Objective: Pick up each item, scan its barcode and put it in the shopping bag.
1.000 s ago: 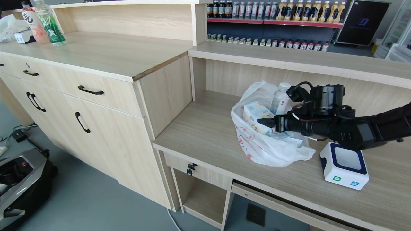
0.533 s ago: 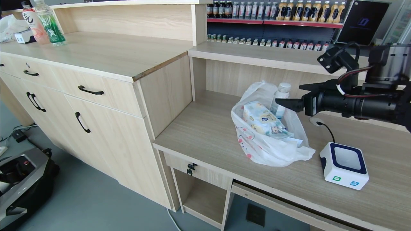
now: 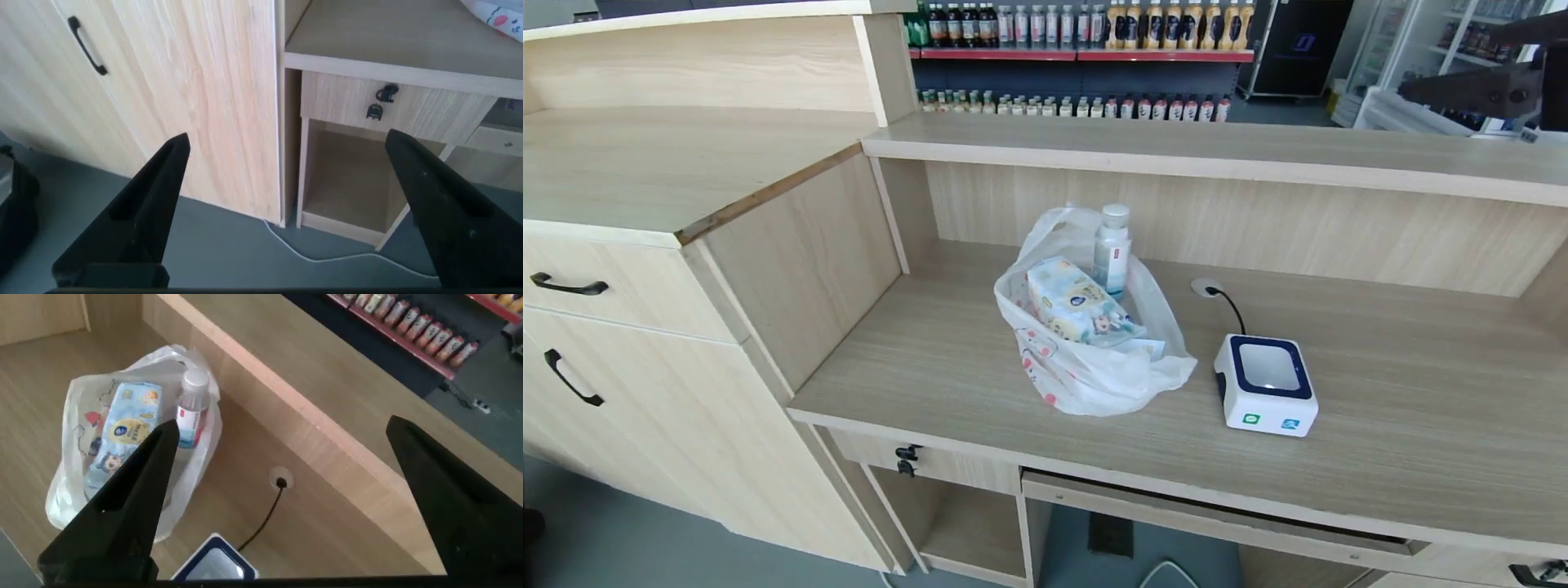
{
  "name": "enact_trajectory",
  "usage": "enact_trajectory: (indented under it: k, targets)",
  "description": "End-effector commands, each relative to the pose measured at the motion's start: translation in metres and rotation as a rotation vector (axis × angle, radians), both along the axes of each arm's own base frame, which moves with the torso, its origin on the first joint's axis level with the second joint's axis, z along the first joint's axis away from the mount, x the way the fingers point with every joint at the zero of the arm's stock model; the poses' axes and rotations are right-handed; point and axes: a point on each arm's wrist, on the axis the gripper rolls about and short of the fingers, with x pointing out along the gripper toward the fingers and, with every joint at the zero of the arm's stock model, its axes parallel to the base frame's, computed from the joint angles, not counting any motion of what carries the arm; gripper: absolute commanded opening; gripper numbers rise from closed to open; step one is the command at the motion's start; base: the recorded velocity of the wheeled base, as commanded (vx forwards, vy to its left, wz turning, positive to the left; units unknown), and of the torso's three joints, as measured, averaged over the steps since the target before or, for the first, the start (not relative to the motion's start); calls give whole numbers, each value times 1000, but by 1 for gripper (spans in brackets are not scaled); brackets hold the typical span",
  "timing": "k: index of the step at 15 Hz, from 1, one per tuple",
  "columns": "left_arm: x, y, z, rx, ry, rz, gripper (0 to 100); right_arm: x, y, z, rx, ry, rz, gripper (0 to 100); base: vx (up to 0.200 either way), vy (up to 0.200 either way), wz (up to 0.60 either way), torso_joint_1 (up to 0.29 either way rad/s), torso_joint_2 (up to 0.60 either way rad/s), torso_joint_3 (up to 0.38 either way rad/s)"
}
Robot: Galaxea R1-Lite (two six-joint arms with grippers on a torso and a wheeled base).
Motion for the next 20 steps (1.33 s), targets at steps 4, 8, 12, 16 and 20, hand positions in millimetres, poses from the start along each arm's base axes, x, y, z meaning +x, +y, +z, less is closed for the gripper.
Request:
enact_trajectory:
  k: [4, 8, 12, 16, 20]
  targets:
    - [0, 0, 0, 0, 0, 1, 100, -65, -34, 5, 46, 65, -375, 100, 0, 0, -450, 2, 3, 1]
    - [0, 0, 0, 0, 0, 1, 100, -133, -47, -77, 224, 231, -666, 100, 0, 0, 0, 0, 0, 0]
    - [0, 0, 0, 0, 0, 1, 100, -199, -33, -214, 290, 152, -632, 100, 0, 0, 0, 0, 0, 0]
    - [0, 0, 0, 0, 0, 1, 100, -225, -33, -326, 311, 47, -749, 100, 0, 0, 0, 0, 0, 0]
    - [0, 0, 0, 0, 0, 1, 100, -228, -34, -328, 484, 21, -760, 100, 0, 0, 0, 0, 0, 0]
